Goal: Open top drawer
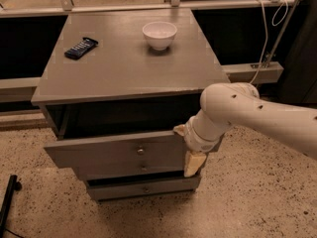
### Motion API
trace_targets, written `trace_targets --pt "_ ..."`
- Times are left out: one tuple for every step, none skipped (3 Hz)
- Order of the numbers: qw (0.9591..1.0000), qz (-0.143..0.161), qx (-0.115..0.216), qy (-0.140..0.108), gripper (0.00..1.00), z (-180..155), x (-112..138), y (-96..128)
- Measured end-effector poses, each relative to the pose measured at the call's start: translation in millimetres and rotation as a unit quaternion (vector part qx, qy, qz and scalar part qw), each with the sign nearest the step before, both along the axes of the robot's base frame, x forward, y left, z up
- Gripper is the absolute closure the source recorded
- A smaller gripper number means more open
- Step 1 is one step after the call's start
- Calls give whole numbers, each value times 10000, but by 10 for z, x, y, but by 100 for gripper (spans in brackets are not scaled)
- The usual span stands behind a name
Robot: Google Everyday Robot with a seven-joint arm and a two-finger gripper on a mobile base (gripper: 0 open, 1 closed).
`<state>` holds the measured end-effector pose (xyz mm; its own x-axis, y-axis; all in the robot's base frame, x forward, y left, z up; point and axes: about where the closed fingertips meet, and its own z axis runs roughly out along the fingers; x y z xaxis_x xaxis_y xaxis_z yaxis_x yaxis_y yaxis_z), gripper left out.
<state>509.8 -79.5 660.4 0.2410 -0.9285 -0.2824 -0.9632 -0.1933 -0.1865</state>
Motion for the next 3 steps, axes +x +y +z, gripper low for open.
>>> trace_targets --pt "9999 104 44 -34 14 72 -69 84" --pt "9999 109 44 -37 11 77 -70 89" --pt "9998 -95 -78 -184 7 53 291 61"
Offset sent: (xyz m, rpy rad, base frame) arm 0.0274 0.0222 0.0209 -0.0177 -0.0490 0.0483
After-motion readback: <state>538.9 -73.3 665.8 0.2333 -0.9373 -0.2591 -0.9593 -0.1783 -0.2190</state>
